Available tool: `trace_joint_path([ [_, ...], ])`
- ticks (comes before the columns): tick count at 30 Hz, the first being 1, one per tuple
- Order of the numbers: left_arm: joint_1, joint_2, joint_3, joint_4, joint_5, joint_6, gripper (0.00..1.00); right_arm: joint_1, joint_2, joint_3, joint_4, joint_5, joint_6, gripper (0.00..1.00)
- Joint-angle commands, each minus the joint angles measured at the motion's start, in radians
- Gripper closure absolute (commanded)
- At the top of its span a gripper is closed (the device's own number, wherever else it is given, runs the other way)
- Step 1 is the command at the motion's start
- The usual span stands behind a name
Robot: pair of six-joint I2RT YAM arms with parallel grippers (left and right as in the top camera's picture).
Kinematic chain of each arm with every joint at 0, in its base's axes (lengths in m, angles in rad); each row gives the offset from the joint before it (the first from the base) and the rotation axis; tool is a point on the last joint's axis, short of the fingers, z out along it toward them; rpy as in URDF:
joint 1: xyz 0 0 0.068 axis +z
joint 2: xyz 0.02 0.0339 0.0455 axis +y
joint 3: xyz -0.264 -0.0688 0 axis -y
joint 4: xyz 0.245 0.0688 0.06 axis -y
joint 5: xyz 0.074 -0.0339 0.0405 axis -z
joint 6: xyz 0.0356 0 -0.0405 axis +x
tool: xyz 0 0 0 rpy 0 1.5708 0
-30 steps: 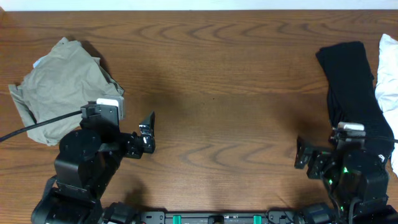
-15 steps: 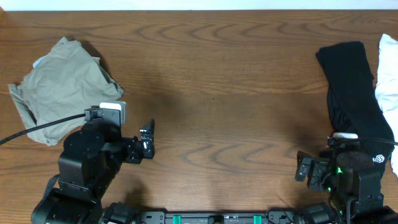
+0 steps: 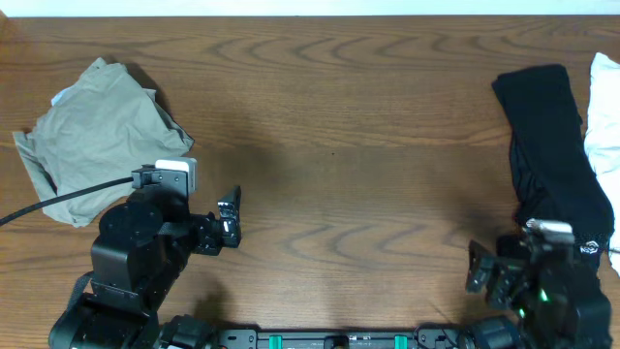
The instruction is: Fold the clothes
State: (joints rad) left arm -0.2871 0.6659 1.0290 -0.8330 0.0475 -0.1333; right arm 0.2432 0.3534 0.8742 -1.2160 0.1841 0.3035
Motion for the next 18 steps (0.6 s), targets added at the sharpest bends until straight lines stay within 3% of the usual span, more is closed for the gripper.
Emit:
trace_joint_path([
  [1,0.0,-0.001,0.004,-0.001,-0.011,0.005,0.02,-0.038,-0.089,-0.005,-0.004,0.015,0.01,0.01],
  [11,0.0,-0.001,0.004,-0.001,-0.011,0.005,0.02,-0.13,-0.351,-0.081,0.046,0.053,-0.027,0.01],
  [18,0.0,-0.001,0.004,-0.001,-0.011,0.005,0.02,-0.132,-0.348,-0.246,0.219,0.056,-0.043,0.01],
])
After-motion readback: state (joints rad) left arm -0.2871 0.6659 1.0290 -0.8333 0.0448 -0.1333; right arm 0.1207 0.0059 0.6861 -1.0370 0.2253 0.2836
